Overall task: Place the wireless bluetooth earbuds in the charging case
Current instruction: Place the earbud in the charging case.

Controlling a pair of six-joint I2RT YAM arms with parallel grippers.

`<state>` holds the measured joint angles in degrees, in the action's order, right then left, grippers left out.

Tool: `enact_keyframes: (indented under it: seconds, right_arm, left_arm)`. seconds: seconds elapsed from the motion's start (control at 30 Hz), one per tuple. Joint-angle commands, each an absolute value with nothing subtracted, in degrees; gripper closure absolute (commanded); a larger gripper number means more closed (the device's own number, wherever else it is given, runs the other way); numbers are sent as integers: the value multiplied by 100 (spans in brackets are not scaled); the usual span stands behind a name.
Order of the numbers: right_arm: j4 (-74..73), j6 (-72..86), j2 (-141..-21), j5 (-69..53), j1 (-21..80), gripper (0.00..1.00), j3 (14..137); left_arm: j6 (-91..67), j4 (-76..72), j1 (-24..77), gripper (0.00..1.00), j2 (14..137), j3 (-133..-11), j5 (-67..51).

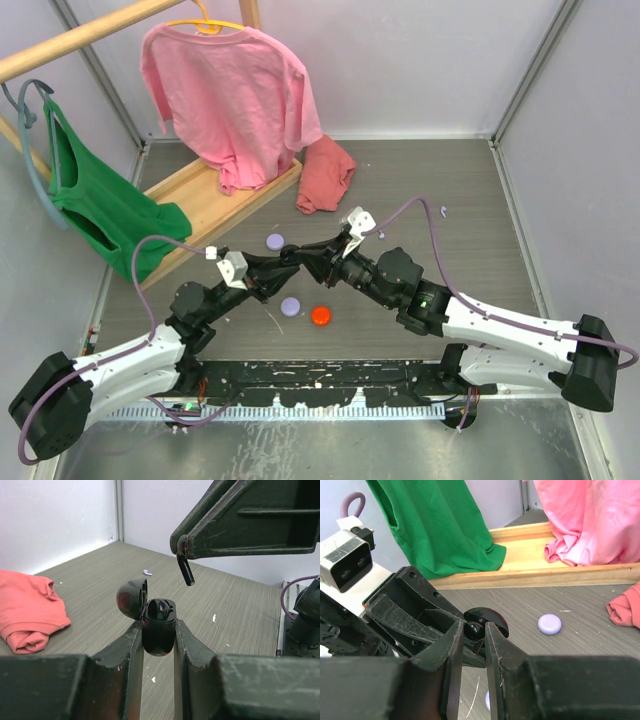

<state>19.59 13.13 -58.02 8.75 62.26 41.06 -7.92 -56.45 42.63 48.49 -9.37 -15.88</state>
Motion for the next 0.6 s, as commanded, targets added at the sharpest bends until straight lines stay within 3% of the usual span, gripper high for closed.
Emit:
enact_keyframes:
  seconds: [0.0, 0.57]
  right_arm:
    - [2894, 1135, -5823, 1058, 6284, 83, 4018]
    - [3349, 1041, -6132, 1044, 6405, 83, 3871]
  left_arm:
    - [-923, -6202, 4254, 98, 4759, -1174, -1601]
    - [-1398, -6478, 4265, 98, 4819, -1195, -1503]
